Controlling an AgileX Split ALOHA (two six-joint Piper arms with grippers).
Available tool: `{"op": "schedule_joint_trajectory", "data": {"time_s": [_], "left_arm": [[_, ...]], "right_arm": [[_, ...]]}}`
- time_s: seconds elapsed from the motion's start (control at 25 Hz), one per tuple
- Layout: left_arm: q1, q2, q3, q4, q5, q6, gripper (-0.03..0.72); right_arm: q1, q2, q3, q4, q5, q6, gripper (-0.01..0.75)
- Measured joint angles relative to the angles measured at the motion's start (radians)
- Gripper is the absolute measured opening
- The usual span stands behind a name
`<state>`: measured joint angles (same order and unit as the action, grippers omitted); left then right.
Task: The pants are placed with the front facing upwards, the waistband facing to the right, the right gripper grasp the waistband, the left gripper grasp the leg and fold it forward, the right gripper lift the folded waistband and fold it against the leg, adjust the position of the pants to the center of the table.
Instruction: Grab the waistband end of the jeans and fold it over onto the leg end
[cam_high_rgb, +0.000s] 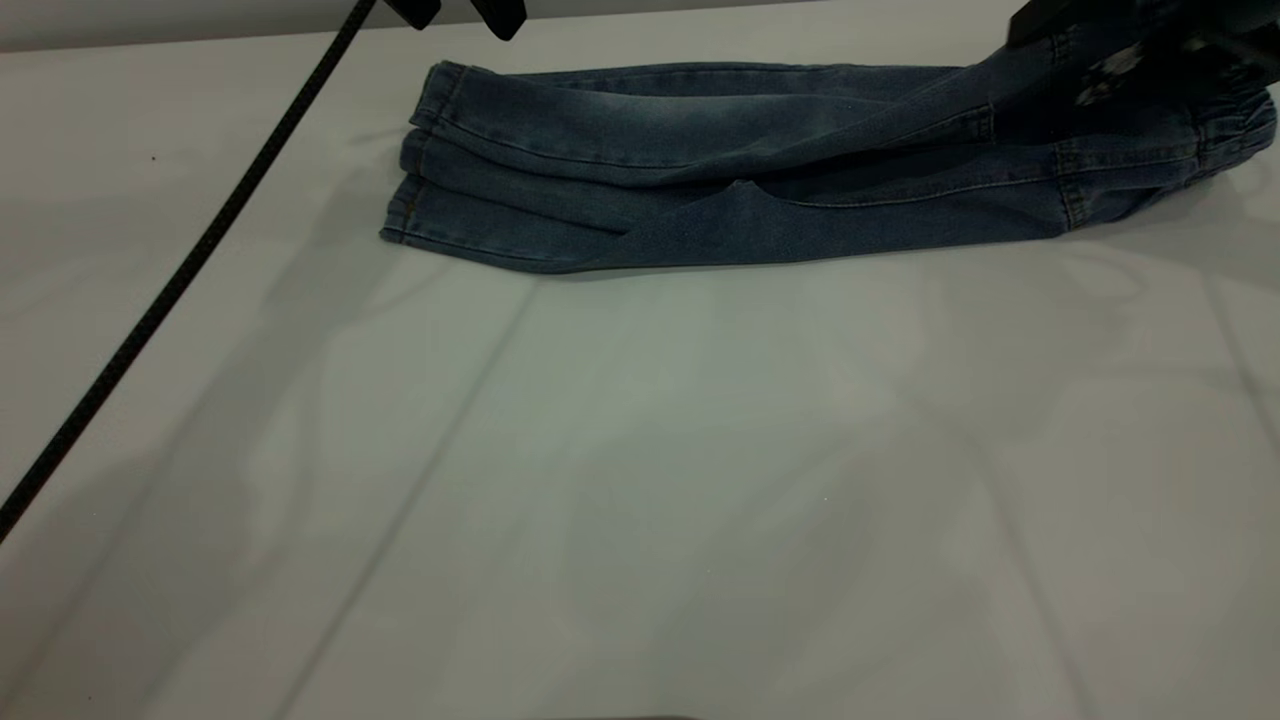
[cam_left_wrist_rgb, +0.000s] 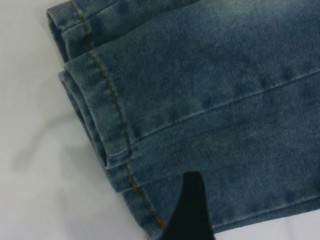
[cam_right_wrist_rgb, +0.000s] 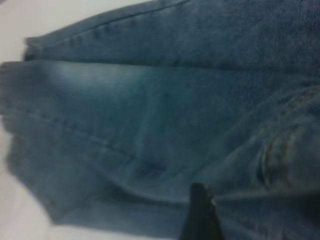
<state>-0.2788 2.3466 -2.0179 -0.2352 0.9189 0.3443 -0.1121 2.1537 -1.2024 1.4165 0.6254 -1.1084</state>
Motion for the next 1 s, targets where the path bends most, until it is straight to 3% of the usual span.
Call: {"op": "schedule_joint_trajectory", "data": {"time_s": [0.12, 0.44, 0.76, 0.88, 1.0], "left_arm": [[0.000, 0.000, 0.000, 0.000, -0.001, -0.001, 0.577], [0.000, 0.000, 0.000, 0.000, -0.001, -0.003, 0.577], [0.000, 0.000, 0.000, 0.000, -0.001, -0.004, 0.577], [0.000, 0.000, 0.000, 0.000, -0.009, -0.004, 0.577], [0.000, 0.000, 0.000, 0.001, -0.025, -0.004, 0.577]], "right_arm": [[0.028, 0.054, -0.034, 0.036, -0.039, -0.052, 0.421], [0.031, 0.174, -0.265, 0.199, -0.020, -0.221, 0.410], [0.006, 0.179, -0.319, 0.185, -0.015, -0.197, 0.409], [-0.024, 0.179, -0.319, 0.107, 0.080, -0.074, 0.409], [-0.074, 0.179, -0.319, 0.001, 0.251, 0.080, 0.412]]}}
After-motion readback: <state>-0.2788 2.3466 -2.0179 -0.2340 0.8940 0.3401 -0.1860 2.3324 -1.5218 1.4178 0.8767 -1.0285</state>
